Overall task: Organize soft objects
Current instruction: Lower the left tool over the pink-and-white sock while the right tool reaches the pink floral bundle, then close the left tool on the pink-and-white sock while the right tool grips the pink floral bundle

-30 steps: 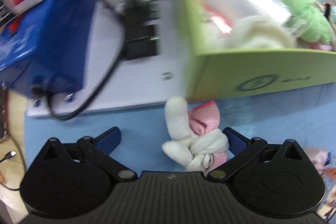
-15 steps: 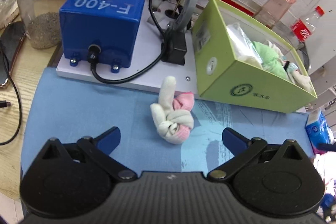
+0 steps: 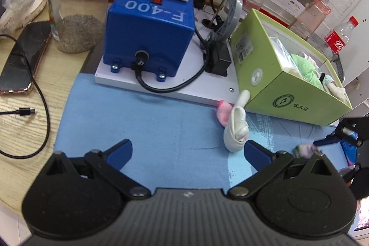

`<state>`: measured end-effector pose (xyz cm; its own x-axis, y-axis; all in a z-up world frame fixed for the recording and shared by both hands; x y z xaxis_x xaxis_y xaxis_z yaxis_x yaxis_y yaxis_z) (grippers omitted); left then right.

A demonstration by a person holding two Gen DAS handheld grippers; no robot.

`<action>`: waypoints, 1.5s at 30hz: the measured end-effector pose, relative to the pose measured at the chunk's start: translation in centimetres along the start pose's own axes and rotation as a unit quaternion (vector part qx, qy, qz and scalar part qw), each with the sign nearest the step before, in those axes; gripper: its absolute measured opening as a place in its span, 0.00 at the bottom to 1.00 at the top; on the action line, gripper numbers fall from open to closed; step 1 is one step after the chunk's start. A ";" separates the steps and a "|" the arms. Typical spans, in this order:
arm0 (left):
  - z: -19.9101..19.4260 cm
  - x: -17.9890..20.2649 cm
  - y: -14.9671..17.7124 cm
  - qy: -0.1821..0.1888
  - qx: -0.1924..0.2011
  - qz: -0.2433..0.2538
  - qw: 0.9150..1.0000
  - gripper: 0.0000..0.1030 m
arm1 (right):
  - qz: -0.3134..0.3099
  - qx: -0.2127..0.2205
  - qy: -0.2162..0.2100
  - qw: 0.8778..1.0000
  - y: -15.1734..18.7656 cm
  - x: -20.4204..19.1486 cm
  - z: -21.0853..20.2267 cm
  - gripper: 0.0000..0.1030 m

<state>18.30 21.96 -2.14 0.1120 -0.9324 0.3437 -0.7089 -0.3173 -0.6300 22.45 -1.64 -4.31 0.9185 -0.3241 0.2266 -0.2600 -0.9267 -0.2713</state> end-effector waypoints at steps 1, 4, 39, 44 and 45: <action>0.3 0.1 0.0 0.000 -0.003 0.001 1.000 1.00 | 0.015 0.000 0.009 1.000 0.2 1.0 0.1 0.58; 0.9 0.8 0.2 0.002 -0.011 0.008 1.000 1.00 | 0.082 -0.013 0.015 0.996 1.8 4.6 0.7 0.58; 6.4 7.5 -2.1 0.008 -0.063 0.061 0.996 1.00 | 0.395 0.053 0.034 0.916 12.1 10.4 0.6 0.65; 8.6 7.1 -1.3 -0.004 -0.082 0.058 0.995 1.00 | 0.389 0.066 0.043 0.918 12.6 10.0 0.6 0.73; 8.5 7.3 -1.3 -0.005 -0.065 0.064 0.996 1.00 | 0.386 0.069 0.043 0.919 12.8 9.9 0.5 0.75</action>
<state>25.94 14.10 -4.78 0.0218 -0.9654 0.2598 -0.8020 -0.1720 -0.5720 28.36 -16.57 -6.04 0.4475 -0.8942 -0.0119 -0.7785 -0.3830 -0.4972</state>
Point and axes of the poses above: each gripper's, at about its wrist camera, not at the fingertips, and z roughly the way its jaws point, x to its right, y to its underside, the point moved 2 cm from there along z, roughly the way its jaws point, and after that the axes turned 11 degrees about x, right-handed, at the moved point
